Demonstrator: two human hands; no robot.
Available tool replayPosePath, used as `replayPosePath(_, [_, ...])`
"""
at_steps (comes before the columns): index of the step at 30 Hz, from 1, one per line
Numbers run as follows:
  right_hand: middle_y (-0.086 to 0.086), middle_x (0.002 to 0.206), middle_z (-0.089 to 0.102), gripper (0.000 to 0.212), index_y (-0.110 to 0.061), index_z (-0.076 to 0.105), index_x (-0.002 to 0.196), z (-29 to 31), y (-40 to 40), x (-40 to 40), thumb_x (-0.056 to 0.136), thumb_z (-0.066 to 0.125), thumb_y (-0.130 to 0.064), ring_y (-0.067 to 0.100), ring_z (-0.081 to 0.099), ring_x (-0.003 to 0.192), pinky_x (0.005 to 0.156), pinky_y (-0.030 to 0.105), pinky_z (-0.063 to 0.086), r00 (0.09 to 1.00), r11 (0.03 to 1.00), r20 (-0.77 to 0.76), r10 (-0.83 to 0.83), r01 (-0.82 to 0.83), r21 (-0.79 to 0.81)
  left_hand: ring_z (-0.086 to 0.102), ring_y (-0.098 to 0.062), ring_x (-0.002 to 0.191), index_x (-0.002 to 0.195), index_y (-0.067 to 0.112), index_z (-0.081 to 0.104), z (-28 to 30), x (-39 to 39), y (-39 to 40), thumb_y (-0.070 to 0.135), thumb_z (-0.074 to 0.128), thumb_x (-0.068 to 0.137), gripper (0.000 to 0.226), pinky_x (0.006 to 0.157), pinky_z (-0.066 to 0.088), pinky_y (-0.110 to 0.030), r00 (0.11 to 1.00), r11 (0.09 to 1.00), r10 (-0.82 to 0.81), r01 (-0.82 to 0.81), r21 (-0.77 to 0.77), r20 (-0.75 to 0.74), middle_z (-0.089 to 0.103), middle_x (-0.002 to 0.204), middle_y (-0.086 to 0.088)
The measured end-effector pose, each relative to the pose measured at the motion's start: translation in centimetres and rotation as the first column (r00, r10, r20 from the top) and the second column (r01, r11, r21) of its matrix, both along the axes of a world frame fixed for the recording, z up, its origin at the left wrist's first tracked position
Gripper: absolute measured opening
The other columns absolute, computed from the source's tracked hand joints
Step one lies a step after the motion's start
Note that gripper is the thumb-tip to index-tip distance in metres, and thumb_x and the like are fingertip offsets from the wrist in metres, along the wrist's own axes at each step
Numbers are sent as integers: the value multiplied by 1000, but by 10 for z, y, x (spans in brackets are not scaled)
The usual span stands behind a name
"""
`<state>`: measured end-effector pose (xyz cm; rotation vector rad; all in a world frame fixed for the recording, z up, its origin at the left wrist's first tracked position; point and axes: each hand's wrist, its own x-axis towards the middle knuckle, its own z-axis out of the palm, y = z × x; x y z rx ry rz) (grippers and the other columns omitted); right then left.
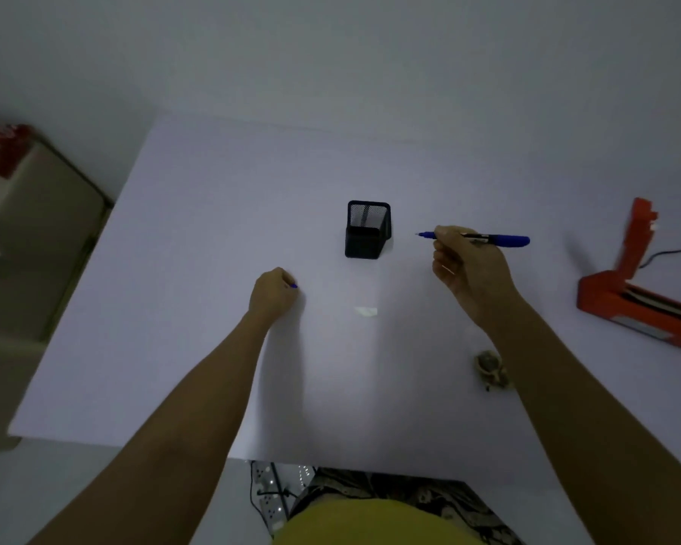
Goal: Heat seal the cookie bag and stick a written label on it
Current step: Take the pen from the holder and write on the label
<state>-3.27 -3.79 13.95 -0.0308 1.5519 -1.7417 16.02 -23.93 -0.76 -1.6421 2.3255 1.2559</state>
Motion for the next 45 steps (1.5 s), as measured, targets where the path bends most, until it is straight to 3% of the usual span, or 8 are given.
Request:
replayPosePath(11, [14,96,73,19,-12,67,96,-34,21,21,96,49,-6,29,71,91,76,38,59,951,982,-283,126,-79,172,60,-27,95,109,7,59,1,7,3,16,64,86,26,74,43,-28,994,998,27,-33,-59,-102,67,99,-14])
replayPosePath(14, [14,96,70,11,-11,59,90,-66,29,35,87,51,-4,34,68,86,74,45,58,651,878,-610,452,-201,435,56,-19,80,108,7,60,9,5,17,15,59,89,21,68,39,-26,987,994,18,-35,-102,-157,64,90,-9])
replayPosePath(18, [19,110,61,27,-10,52,116,-113,33,50,90,50,-4,37,59,98,84,45,52,231,508,-453,861,-336,793,55,-17,81,108,8,61,7,4,41,16,55,92,19,69,39,-25,984,996,27,-41,-80,-175,60,92,-4])
replayPosePath(23, [21,113,59,31,-8,52,91,-155,36,61,70,68,8,33,53,94,76,44,54,-64,512,-568,820,-361,780,54,-12,87,112,9,61,-8,4,65,17,53,93,22,73,38,-20,991,999,34,-37,-20,-127,63,103,-5])
replayPosePath(25, [22,118,58,40,-10,51,87,-160,35,61,60,72,13,27,48,94,74,37,49,-98,517,-573,814,-327,791,57,-14,93,114,9,62,-14,1,73,16,52,94,23,77,38,-17,994,1000,4,-5,-9,-108,65,111,-7])
replayPosePath(28, [22,134,53,39,-12,48,89,-169,37,62,66,73,8,32,55,115,100,47,44,-122,500,-556,822,-312,808,59,-19,107,118,9,61,-20,-8,84,13,51,95,26,86,38,-17,994,1000,-26,27,6,-106,64,119,-8])
replayPosePath(31, [20,149,38,30,-12,45,94,-178,37,61,77,65,4,31,33,141,115,49,26,-97,489,-542,835,-321,811,59,-21,110,120,7,60,-21,-22,91,12,50,95,28,88,37,-17,992,999,-51,49,-16,-116,63,121,-10])
replayPosePath(45, [20,153,31,41,1,52,118,-186,38,57,78,64,4,31,23,145,119,44,11,-12,530,-574,819,-368,764,62,-27,103,121,2,57,-17,-73,113,10,52,92,31,82,44,-24,997,997,-53,49,-62,-63,62,117,-17])
